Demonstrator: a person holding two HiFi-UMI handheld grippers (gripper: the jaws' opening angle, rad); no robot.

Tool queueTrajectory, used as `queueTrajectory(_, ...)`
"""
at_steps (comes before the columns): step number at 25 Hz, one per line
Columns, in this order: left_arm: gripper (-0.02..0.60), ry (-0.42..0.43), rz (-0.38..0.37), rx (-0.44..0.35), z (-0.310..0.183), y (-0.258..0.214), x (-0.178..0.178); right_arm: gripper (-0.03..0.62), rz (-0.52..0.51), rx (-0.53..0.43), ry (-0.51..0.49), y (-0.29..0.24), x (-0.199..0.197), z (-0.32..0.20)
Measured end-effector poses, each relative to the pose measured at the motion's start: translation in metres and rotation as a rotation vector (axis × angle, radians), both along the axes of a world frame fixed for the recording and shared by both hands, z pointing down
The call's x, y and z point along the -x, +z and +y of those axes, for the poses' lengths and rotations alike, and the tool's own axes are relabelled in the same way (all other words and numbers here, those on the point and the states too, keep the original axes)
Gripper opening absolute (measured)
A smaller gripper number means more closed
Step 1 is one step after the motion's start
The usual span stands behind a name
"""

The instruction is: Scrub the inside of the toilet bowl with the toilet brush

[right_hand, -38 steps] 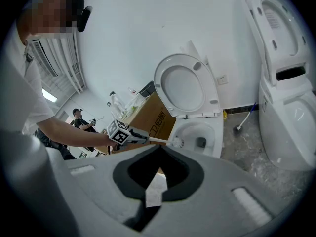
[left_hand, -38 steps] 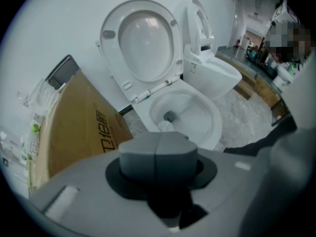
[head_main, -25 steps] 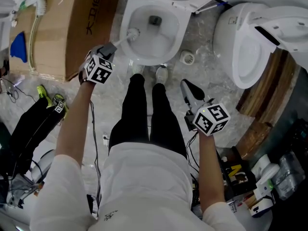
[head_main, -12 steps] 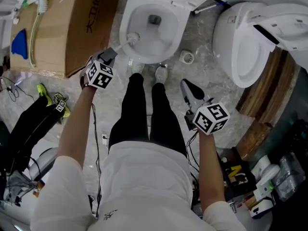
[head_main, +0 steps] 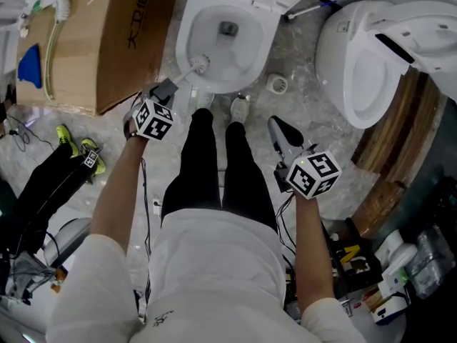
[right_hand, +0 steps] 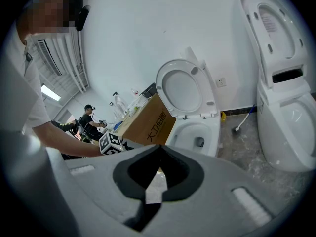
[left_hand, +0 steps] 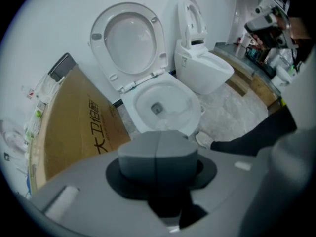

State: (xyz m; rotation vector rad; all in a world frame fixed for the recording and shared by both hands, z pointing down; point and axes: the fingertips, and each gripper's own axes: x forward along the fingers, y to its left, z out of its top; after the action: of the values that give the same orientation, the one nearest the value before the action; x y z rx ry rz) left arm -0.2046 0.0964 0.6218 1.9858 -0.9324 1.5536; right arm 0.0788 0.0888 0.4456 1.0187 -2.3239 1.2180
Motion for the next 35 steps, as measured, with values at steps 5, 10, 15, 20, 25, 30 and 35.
queueTrajectory(5,0.150,0.016,0.004,0.006,0.011,0.001,-0.011,0.000,-0.002,0.000,0.003,0.001,-0.002,0.000)
queueTrajectory(10,0.149,0.030,0.007,0.006,0.019,0.000,-0.019,0.000,-0.004,0.000,0.005,0.000,-0.003,0.003)
queueTrajectory(15,0.150,0.036,0.011,0.005,0.022,0.001,-0.028,0.000,-0.003,0.000,0.010,0.001,-0.007,0.004)
queueTrajectory(20,0.149,0.068,0.014,0.007,0.024,0.002,-0.040,0.000,-0.005,0.001,0.019,0.002,-0.009,0.004)
queueTrajectory(25,0.149,0.103,0.014,0.006,0.024,0.003,-0.054,0.000,-0.008,0.002,0.029,0.002,-0.013,0.006)
queueTrajectory(30,0.149,0.118,0.018,0.013,0.023,0.003,-0.065,0.000,-0.012,0.007,0.039,0.004,-0.018,0.005)
queueTrajectory(35,0.149,0.135,0.024,0.017,0.020,0.004,-0.077,0.000,-0.014,0.010,0.051,0.005,-0.024,0.002)
